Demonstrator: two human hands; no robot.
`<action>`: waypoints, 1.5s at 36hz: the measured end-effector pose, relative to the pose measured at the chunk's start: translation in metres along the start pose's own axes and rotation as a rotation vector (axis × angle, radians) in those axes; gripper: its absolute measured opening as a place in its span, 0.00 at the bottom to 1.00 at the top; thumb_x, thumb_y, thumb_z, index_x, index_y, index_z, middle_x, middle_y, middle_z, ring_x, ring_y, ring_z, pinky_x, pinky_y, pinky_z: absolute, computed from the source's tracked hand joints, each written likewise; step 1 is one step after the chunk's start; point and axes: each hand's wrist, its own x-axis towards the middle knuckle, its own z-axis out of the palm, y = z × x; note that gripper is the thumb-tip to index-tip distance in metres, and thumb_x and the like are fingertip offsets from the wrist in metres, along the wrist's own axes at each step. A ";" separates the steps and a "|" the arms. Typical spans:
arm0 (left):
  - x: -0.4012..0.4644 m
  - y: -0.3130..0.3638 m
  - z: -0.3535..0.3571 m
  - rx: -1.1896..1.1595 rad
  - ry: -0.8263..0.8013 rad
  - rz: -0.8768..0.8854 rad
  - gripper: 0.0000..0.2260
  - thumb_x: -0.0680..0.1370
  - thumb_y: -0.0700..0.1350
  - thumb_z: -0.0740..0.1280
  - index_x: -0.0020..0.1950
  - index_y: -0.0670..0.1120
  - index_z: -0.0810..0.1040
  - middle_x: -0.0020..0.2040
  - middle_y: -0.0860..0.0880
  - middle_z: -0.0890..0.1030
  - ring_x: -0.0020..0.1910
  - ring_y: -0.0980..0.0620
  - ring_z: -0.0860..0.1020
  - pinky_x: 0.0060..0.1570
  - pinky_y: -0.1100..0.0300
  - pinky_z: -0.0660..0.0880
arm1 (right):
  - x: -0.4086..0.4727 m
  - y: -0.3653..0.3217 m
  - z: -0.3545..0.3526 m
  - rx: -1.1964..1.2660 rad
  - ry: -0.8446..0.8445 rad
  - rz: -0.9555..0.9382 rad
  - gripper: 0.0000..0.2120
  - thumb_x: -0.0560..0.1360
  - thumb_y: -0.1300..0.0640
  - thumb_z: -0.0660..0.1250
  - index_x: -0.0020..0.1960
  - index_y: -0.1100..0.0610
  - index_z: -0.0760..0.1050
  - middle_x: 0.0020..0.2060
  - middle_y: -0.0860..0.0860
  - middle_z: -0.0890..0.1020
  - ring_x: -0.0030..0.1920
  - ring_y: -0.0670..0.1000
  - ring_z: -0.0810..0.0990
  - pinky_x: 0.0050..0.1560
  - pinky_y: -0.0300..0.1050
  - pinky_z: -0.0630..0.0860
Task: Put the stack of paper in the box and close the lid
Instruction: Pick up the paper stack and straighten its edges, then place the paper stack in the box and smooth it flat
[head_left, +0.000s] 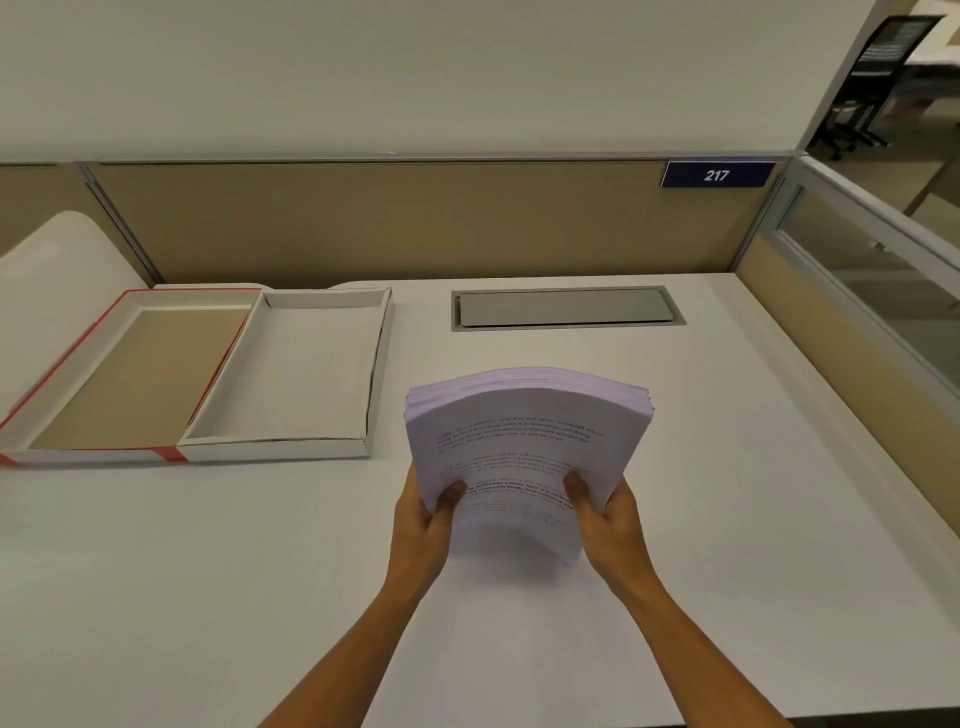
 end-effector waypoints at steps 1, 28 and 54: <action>-0.001 0.000 0.000 0.006 -0.013 0.003 0.23 0.76 0.49 0.65 0.71 0.48 0.68 0.58 0.53 0.79 0.57 0.55 0.79 0.53 0.60 0.81 | 0.000 0.001 -0.001 -0.011 -0.011 -0.002 0.23 0.77 0.46 0.66 0.71 0.47 0.70 0.54 0.41 0.82 0.56 0.44 0.81 0.51 0.41 0.83; 0.036 0.035 -0.039 0.310 0.006 -0.156 0.06 0.78 0.48 0.69 0.53 0.50 0.78 0.46 0.56 0.83 0.42 0.56 0.83 0.35 0.68 0.77 | 0.024 -0.033 0.021 -0.319 -0.029 0.163 0.14 0.81 0.49 0.64 0.63 0.55 0.75 0.55 0.51 0.83 0.52 0.52 0.84 0.55 0.55 0.82; 0.136 0.044 -0.187 0.316 0.088 -0.443 0.05 0.74 0.45 0.72 0.45 0.43 0.82 0.42 0.47 0.86 0.39 0.46 0.86 0.43 0.49 0.83 | 0.096 -0.079 0.181 -0.289 -0.319 0.425 0.10 0.80 0.59 0.60 0.48 0.50 0.79 0.44 0.46 0.87 0.42 0.48 0.87 0.30 0.39 0.80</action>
